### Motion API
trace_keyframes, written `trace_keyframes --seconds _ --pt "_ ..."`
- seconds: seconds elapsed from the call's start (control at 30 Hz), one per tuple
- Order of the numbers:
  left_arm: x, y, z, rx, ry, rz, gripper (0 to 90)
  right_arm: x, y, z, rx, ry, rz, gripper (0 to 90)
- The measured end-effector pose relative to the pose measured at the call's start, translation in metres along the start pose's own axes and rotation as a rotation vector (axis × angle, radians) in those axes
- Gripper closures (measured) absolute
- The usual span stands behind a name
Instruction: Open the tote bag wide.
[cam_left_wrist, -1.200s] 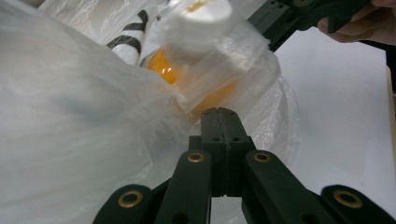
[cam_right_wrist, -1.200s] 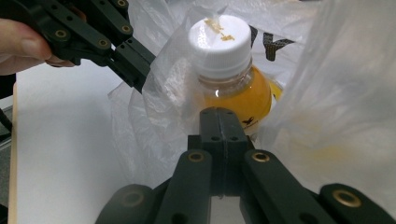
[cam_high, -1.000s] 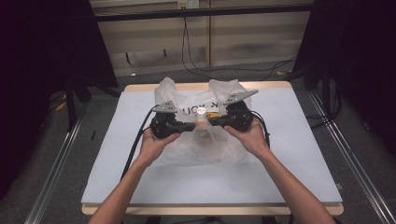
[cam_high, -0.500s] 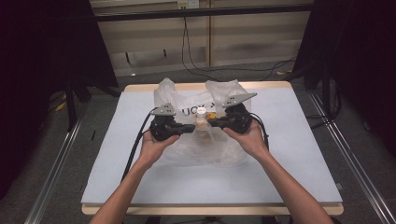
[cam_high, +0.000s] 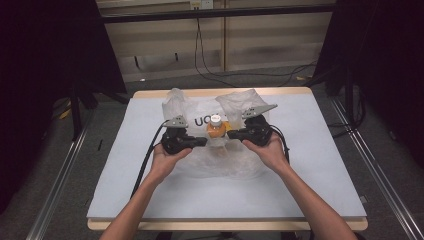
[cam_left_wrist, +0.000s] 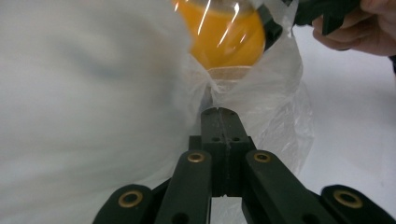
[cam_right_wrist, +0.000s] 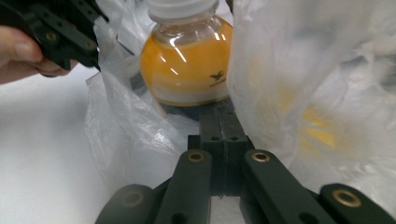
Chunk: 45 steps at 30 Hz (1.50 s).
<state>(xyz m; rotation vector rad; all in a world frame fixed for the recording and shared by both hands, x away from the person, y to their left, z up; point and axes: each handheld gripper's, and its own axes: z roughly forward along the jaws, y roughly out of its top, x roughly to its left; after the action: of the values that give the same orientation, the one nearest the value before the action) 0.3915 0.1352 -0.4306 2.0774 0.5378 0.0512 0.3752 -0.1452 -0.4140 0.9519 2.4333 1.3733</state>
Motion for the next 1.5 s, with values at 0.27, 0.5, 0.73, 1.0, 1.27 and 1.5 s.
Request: trace_keyframes --seconds 0.27,0.5,0.73,1.0,1.27,1.5 --pt "0.006 -0.014 0.009 0.048 0.018 -0.025 90.0 -0.003 -0.015 0.012 0.022 0.006 0.008 90.0" --pt "0.012 -0.02 0.017 0.102 0.049 -0.031 90.0 -0.01 -0.028 0.021 0.057 -0.013 0.018 90.0" --pt "0.021 -0.031 0.03 0.203 0.07 -0.047 90.0 -0.022 -0.041 0.034 0.142 -0.041 0.035 90.0" --pt "0.023 -0.042 0.025 0.194 0.069 -0.049 90.0 -0.031 -0.056 0.036 0.201 -0.054 0.033 90.0" --pt "0.024 -0.046 0.017 0.166 0.054 -0.065 90.0 -0.039 -0.06 0.021 0.219 -0.132 0.048 90.0" --pt "0.007 -0.028 -0.006 0.008 0.013 -0.062 90.0 -0.021 -0.044 0.006 0.086 -0.088 0.016 90.0"
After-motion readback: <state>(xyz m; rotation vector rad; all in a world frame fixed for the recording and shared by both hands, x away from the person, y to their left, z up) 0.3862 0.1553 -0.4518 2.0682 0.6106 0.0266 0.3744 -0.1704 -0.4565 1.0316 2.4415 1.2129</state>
